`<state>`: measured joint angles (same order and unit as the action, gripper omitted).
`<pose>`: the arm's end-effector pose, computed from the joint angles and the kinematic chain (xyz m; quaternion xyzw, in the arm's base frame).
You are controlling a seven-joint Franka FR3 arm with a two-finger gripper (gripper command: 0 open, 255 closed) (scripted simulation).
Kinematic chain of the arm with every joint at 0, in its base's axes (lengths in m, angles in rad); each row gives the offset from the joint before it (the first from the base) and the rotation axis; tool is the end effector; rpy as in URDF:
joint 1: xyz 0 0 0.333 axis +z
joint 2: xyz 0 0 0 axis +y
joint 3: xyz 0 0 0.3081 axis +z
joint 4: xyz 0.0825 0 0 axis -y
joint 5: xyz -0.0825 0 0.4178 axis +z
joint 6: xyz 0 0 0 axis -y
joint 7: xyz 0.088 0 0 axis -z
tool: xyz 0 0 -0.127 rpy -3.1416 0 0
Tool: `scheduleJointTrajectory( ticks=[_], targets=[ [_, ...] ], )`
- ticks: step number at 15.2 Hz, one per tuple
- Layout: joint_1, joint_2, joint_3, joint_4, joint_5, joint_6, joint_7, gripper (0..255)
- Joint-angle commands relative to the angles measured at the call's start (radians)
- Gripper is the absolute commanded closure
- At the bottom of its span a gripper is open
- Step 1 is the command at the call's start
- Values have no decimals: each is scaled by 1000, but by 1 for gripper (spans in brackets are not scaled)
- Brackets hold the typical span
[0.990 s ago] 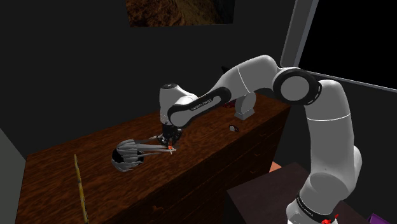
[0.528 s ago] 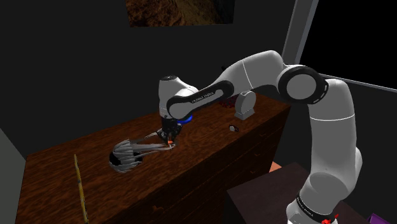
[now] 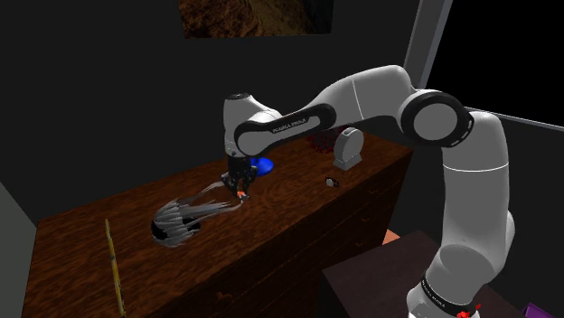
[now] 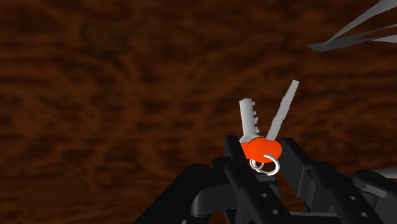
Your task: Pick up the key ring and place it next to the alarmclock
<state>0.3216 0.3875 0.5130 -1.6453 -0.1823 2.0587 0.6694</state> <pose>0.4980 0.4836 0.3797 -0.9939 -0.1025 -0.0216 0.0346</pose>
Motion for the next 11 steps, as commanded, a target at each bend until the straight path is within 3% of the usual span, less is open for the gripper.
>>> scheduleJointTrajectory(
  ticks=[1, 11],
  targets=[
    [-1, -7, 2, 21, 5, -27, -4, 255],
    [2, -31, 11, 124, 22, -150, -14, 255]
  ],
)
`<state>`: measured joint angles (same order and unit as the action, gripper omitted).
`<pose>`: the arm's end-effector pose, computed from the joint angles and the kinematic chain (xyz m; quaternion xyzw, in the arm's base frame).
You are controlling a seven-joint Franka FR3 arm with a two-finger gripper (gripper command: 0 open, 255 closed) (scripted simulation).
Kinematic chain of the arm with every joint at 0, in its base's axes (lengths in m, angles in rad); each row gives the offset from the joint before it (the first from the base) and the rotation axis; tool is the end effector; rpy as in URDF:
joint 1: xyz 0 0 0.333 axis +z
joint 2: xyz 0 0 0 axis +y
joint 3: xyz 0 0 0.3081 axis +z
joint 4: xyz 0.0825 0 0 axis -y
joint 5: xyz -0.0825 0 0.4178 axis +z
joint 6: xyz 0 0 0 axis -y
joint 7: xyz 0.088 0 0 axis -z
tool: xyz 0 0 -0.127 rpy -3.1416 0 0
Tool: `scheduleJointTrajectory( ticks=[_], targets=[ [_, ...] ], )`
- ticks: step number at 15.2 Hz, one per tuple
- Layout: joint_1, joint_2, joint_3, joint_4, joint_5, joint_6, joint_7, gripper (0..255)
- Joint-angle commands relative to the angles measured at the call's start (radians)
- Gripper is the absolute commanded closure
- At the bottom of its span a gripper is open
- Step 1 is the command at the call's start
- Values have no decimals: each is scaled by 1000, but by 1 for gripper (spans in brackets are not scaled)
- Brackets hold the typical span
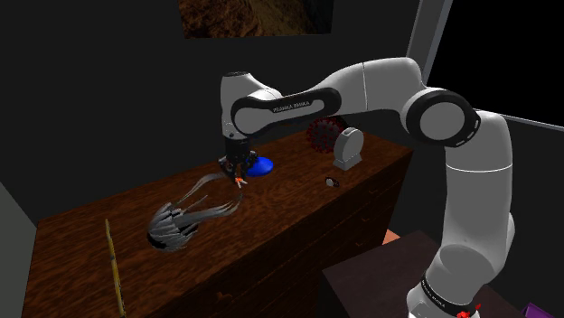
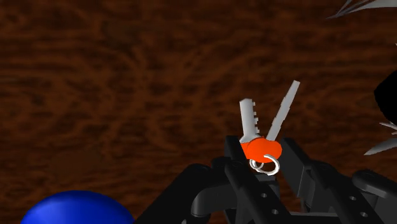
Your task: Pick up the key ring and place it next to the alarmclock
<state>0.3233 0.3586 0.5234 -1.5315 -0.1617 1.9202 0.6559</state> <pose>0.5003 0.4846 0.4434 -0.9939 -0.1026 -0.0216 0.0347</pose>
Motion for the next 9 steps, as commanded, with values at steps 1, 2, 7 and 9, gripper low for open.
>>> scheduleJointTrajectory(
  ticks=[1, 2, 7, 9],
  targets=[
    [1, -3, 1, 22, 2, -25, -1, 255],
    [2, -4, 2, 35, 3, -38, -2, 255],
    [9, -4, 4, 102, 5, -105, -4, 255],
    [12, -2, 5, 132, 4, -132, -4, 255]
  ],
)
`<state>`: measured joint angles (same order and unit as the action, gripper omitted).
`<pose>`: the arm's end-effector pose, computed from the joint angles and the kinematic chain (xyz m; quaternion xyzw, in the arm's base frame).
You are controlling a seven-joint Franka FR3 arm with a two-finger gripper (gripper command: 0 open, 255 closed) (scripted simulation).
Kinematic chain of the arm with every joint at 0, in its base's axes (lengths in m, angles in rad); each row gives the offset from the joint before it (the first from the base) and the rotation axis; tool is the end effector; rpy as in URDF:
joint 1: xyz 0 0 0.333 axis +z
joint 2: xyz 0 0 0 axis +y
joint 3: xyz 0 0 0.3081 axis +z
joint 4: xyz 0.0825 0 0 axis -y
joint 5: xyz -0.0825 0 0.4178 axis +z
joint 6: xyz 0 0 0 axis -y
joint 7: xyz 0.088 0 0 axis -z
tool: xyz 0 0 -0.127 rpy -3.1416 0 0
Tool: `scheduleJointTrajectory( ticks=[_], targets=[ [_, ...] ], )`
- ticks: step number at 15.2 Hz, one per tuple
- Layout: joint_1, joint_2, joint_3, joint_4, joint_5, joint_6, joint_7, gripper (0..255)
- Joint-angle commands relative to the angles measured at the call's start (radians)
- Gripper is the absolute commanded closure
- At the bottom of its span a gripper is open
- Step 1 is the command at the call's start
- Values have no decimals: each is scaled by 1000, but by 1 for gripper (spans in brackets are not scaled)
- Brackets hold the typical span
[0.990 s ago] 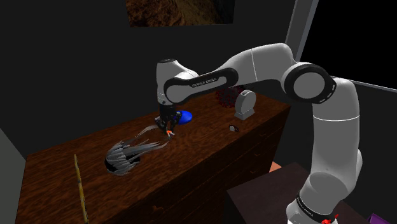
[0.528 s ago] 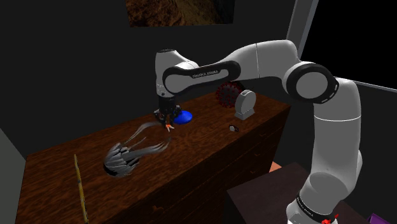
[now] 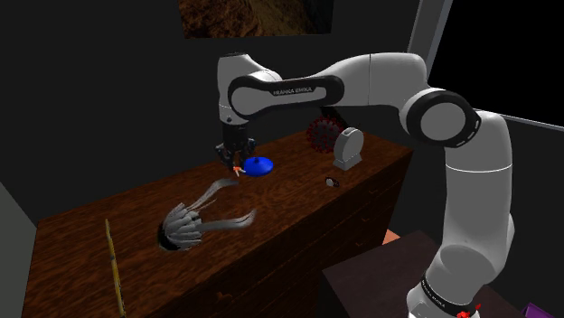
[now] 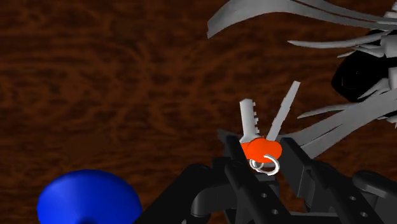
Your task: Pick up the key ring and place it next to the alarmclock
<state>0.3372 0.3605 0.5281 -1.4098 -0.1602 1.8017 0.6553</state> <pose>0.5009 0.4869 0.4938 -0.9939 -0.1023 -0.0219 0.0347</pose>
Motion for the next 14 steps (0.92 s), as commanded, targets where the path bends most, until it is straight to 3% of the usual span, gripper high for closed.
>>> scheduleJointTrajectory(
  ticks=[1, 12, 14],
  targets=[
    [0, -3, 1, 26, 2, -28, -4, 255],
    [36, 36, 2, 229, -16, -195, -1, 255],
    [-25, -36, -1, 131, 23, -161, -46, 255]
  ],
)
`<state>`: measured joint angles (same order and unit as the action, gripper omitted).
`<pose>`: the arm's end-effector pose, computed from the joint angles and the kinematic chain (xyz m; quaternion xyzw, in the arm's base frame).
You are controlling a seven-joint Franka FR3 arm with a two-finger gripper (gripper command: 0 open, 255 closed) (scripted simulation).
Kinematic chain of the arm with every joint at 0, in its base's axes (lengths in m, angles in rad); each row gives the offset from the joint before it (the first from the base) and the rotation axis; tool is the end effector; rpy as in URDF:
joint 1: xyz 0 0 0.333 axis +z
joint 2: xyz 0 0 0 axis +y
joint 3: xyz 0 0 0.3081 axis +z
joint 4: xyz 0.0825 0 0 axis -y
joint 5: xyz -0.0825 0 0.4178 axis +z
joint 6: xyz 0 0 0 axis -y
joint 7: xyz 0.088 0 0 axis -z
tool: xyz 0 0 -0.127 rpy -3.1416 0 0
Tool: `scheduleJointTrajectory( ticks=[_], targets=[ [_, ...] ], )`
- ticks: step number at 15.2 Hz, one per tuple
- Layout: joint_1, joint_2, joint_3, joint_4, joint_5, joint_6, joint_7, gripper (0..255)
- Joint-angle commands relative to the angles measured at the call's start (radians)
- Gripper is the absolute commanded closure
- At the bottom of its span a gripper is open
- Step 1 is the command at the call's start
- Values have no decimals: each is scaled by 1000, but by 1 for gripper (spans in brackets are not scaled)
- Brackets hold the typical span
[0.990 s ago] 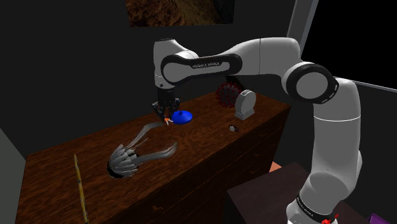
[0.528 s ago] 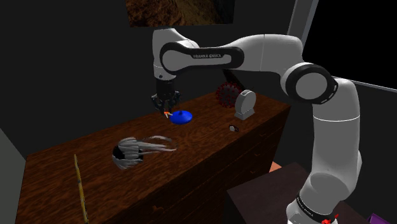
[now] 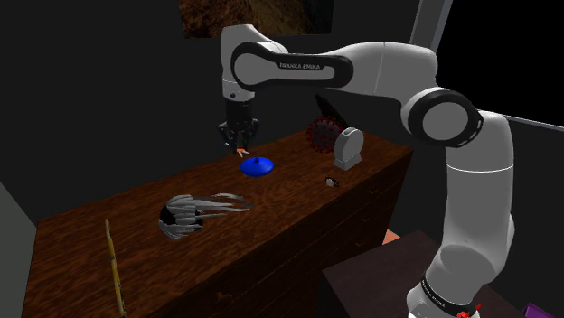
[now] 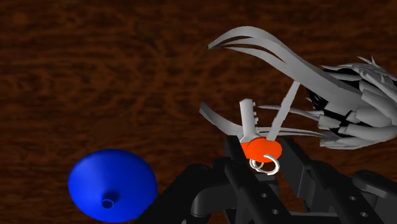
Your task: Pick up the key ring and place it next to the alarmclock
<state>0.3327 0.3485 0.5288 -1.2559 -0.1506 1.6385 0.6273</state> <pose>0.5038 0.4686 0.5643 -0.9939 -0.1023 -0.0217 0.0346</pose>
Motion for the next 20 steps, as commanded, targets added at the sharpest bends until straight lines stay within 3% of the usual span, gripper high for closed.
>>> scheduleJointTrajectory(
  ticks=[1, 9, 20],
  targets=[
    [-48, -57, -4, -67, 32, 16, -42, 255],
    [-215, -272, -67, -323, 158, 79, -256, 255],
    [-357, -434, -211, -500, 238, 92, -551, 255]
  ],
)
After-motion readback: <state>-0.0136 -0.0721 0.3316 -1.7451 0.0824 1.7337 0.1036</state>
